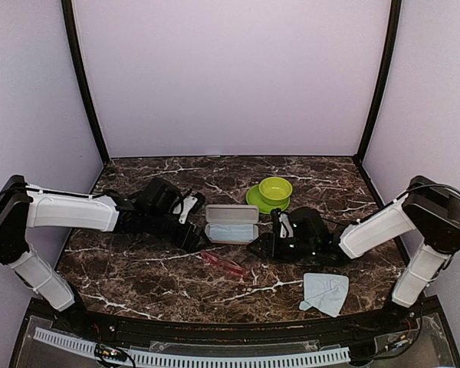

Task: Organize the sunglasses
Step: Pick up the sunglasses from the center of the board.

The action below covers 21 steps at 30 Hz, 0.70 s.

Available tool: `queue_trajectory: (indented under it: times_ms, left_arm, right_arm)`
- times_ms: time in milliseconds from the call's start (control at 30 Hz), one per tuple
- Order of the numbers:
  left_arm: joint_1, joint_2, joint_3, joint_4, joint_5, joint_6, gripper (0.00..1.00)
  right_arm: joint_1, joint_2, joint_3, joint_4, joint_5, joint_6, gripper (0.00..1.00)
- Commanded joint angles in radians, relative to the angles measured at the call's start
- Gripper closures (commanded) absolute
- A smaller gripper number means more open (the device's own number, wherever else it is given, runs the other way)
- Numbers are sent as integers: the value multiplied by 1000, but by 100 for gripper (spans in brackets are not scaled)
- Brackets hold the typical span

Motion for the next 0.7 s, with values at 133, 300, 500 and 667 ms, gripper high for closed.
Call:
queue_trajectory:
  times_ms: [133, 300, 500, 667]
  left_arm:
    - [6, -12, -7, 12, 13, 13, 30]
    - [6, -9, -5, 12, 14, 14, 30]
    - [5, -7, -8, 13, 14, 15, 30]
    - [6, -9, -12, 14, 14, 12, 30]
  right_arm:
    - [-5, -34, -3, 42, -2, 9, 33]
    - [-4, -34, 3, 31, -2, 9, 33]
    - [-6, -49, -1, 22, -2, 9, 33]
    - [-7, -77, -6, 20, -2, 9, 33]
